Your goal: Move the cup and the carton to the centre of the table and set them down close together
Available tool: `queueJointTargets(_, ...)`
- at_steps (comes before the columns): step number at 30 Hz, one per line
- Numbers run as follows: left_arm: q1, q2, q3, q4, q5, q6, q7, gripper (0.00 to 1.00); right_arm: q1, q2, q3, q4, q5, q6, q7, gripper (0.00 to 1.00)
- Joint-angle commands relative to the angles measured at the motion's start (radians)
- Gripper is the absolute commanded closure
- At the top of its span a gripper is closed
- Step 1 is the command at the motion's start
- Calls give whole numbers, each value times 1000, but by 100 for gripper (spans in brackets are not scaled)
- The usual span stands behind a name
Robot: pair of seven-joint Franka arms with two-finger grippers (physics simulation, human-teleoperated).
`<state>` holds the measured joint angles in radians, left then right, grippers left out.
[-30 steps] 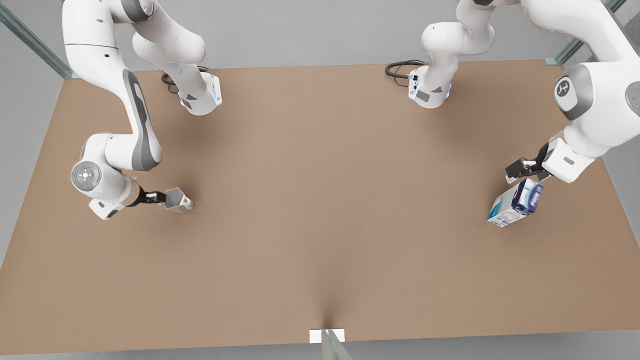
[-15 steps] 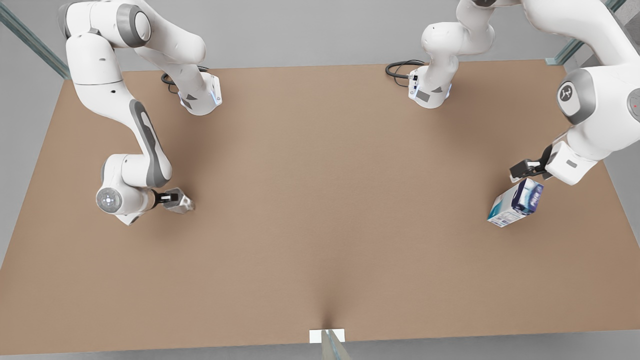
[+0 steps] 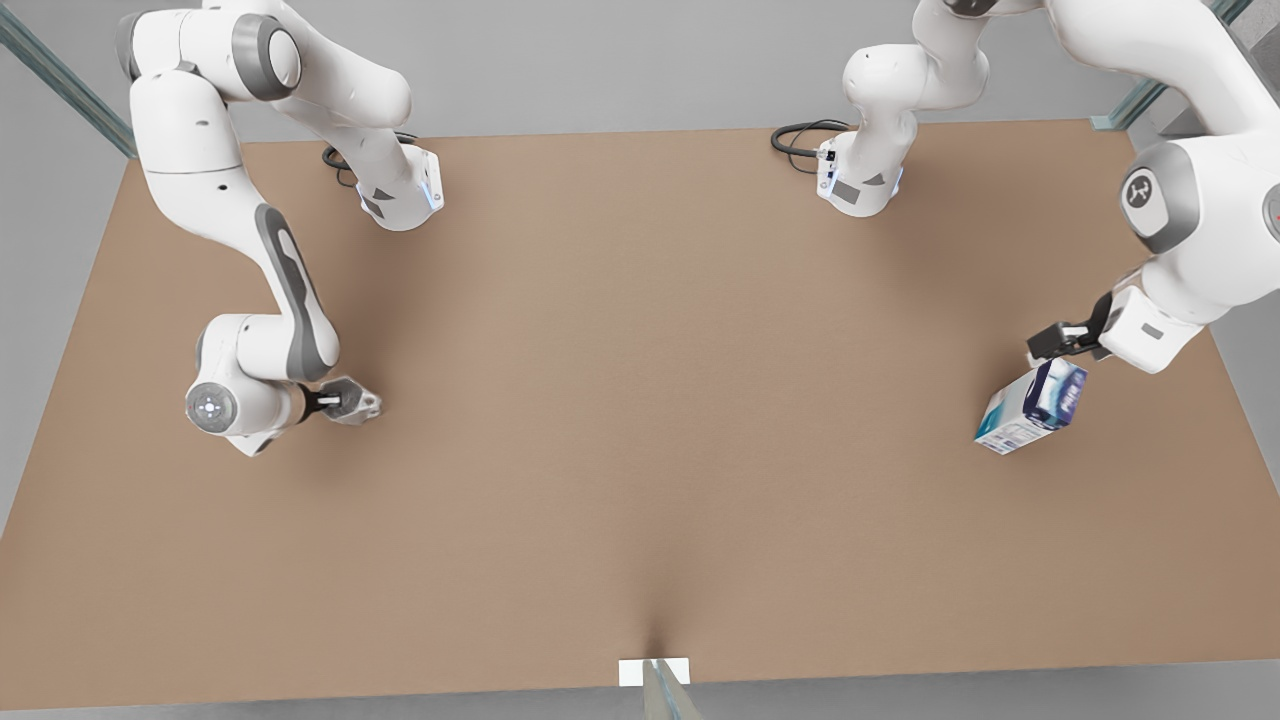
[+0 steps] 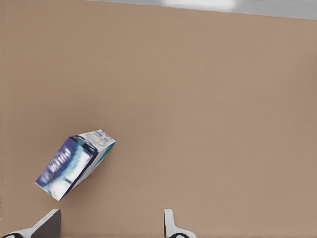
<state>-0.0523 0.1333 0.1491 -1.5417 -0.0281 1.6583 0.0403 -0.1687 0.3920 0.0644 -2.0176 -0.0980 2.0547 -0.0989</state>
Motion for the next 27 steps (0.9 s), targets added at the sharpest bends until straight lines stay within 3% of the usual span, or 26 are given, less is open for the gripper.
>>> queueJointTargets(1,3,0,3,0,0,1,13,0,0,-1,0,3,-2,-5,1,79)
queueJointTargets(6,11,26,53,-49,4,93,302,0,18,-10,12,57,12,-8,8,79)
queueJointTargets(8,16,37,72,-129,16,224,328,0,80,5,80,141,75,-2,22,79)
queueJointTargets(12,16,62,76,-218,16,284,345,0,394,202,80,474,221,-8,232,79)
queueJointTargets(16,52,117,78,-222,16,305,440,0,601,392,80,717,308,-2,419,79)
queueJointTargets(19,77,146,78,-222,16,314,438,0,676,522,78,882,307,9,504,79)
queueJointTargets(23,95,190,78,-222,16,324,437,0,676,593,78,939,308,81,530,79)
queueJointTargets(24,103,200,78,-222,16,348,437,0,676,594,78,941,308,105,545,33)
queueJointTargets(25,103,207,78,-222,14,353,437,0,676,593,80,941,308,107,547,0)
queueJointTargets(27,104,212,78,-222,16,351,437,0,676,593,80,939,308,105,548,0)
